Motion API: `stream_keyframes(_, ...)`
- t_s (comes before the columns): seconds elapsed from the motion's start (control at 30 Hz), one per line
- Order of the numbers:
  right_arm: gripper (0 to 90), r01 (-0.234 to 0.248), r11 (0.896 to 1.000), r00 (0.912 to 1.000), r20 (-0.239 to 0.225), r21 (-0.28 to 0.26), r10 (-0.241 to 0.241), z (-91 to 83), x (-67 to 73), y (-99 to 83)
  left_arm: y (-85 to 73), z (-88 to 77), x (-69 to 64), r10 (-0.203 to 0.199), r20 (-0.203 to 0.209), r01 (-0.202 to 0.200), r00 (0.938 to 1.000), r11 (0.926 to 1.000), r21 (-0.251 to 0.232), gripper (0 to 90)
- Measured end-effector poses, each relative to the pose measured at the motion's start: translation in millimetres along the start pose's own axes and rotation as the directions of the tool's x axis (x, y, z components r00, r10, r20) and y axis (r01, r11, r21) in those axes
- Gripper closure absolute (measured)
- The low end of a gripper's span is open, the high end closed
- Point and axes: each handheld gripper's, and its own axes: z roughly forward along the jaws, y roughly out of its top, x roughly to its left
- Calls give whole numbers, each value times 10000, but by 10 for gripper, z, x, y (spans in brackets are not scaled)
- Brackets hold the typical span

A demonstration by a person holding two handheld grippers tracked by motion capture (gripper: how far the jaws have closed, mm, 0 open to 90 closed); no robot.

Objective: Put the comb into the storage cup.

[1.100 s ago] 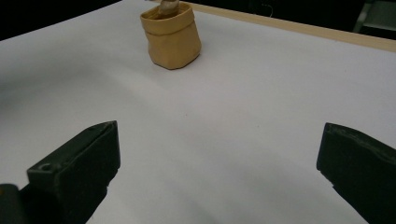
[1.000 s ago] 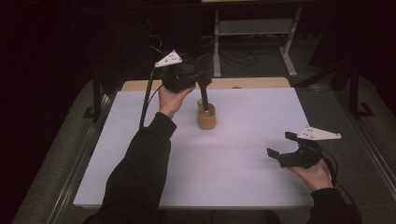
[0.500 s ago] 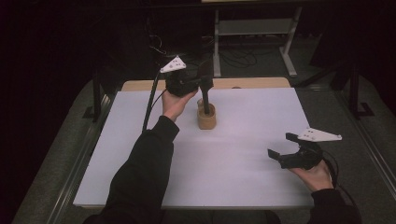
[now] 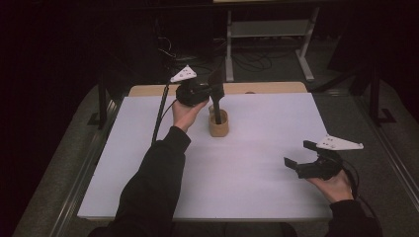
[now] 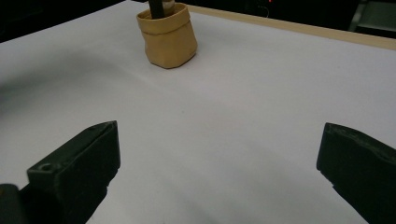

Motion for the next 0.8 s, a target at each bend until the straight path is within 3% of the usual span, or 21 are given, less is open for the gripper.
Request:
stream_keyframes(0.23,0,5,10000,10000,-25,-36,-5,-2,6,1,-71,-11,66,-484,-62,483,9988,9988,-122,848)
stream_keyframes(0.47,0,8,10000,10000,-15,-21,-8,-1,6,0,-152,25,81,-701,-65,700,9975,9974,-143,848)
stream_keyframes(0.8,0,7,10000,10000,-23,-2,-7,-1,10,1,-311,31,159,-1418,-21,1416,9899,9893,-337,847)
